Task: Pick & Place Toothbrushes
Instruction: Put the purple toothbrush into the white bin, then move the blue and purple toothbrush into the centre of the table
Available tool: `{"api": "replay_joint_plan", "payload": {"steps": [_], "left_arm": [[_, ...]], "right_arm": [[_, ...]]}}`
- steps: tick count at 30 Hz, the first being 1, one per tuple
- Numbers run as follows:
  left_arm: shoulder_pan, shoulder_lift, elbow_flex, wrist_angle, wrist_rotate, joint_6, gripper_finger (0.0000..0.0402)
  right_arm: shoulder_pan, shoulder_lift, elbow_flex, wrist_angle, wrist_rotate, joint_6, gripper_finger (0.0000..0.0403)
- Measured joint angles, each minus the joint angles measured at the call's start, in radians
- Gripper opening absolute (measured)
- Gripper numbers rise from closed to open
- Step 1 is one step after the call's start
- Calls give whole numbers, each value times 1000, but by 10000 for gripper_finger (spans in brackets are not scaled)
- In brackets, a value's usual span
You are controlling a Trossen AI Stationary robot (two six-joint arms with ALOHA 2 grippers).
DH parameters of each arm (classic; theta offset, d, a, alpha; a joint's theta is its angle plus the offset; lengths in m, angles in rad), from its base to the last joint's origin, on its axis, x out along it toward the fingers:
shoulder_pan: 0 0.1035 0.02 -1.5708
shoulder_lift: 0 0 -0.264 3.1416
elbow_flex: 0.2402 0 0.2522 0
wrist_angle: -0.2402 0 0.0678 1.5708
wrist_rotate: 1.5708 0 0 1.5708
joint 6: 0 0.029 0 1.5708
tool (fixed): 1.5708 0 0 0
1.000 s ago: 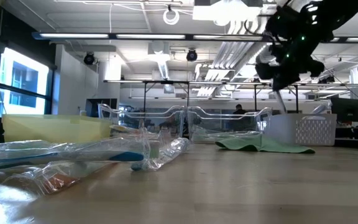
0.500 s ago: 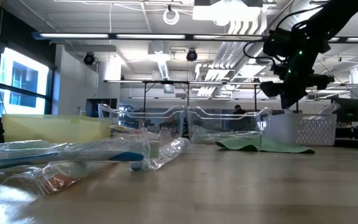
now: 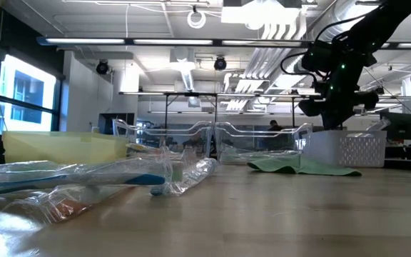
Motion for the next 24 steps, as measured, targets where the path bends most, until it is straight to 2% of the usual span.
{"api": "replay_joint_plan", "payload": {"steps": [7, 12, 18, 24], "left_arm": [[0, 0, 0, 0, -2, 0, 171], [0, 0, 0, 0, -2, 0, 171], [0, 0, 0, 0, -2, 0, 171], [0, 0, 0, 0, -2, 0, 171]], "right_arm": [[0, -11, 0, 7, 15, -23, 122], [0, -77, 0, 52, -5, -40, 137], [0, -199, 0, 121, -153, -60, 122], [14, -291, 0, 196, -328, -91, 88]]}}
